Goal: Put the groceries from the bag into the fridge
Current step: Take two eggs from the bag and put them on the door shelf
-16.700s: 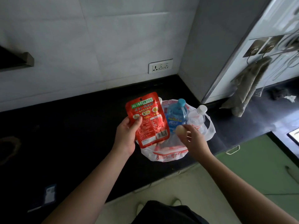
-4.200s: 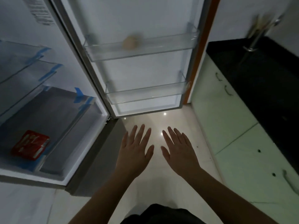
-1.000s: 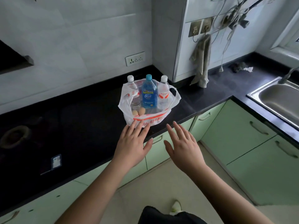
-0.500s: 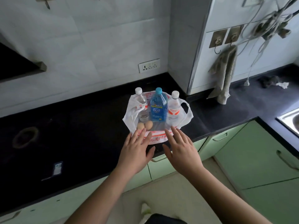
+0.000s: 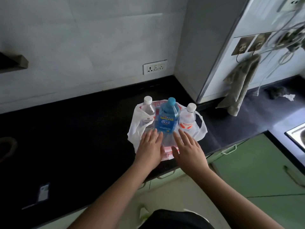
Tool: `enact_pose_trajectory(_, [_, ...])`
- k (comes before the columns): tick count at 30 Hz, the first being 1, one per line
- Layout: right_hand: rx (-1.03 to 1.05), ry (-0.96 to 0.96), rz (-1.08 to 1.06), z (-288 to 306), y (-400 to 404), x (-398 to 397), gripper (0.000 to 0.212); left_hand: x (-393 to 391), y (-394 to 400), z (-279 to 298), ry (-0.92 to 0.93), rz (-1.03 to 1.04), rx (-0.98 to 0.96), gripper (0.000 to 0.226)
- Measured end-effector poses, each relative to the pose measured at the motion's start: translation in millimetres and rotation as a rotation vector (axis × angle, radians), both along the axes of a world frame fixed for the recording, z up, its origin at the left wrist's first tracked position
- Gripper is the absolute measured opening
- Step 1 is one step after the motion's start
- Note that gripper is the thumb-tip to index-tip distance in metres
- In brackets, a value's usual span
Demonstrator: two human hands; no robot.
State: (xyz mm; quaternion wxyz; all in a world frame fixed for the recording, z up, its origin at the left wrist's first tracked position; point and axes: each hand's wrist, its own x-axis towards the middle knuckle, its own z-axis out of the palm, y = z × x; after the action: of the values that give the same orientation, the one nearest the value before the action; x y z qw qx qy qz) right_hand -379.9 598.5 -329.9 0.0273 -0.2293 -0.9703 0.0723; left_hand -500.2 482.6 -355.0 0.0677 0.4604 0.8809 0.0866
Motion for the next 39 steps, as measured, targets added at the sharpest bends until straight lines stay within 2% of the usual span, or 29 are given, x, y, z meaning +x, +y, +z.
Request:
enact_pose_trajectory(7, [-0.081, -0.068, 0.100, -22.5, 9.2, -39.2, 0.051, -14.2, 2.1, -21.7, 0.039, 0.080, -0.072, 0.057])
enact_pose_trajectory(14, [-0.183, -0.130, 0.217, -44.3, 25.4, -73.1, 0.053, -27.7, 14.3, -50.0, -0.028, 0.125, -0.173, 0.057])
enact_pose_trajectory(18, [-0.225, -0.194, 0.243, -54.5, 34.8, -87.6, 0.050, -38.9, 18.6, -60.0, -0.056, 0.234, -0.150, 0.058])
enact_pose_trajectory(24, [-0.264, -0.250, 0.299, -69.2, 40.5, -103.9, 0.045, -45.3, 23.2, -73.1, -0.091, 0.268, -0.118, 0.057])
enact_pose_trajectory(29, [-0.276, -0.304, 0.319, -74.2, 41.2, -117.2, 0.033, -53.8, 26.2, -75.7, -0.106, 0.261, -0.165, 0.059])
enact_pose_trajectory(39, [-0.318, -0.256, 0.315, -87.2, 42.6, -124.1, 0.026, -62.1, 32.5, -79.5, -0.114, 0.294, -0.147, 0.050])
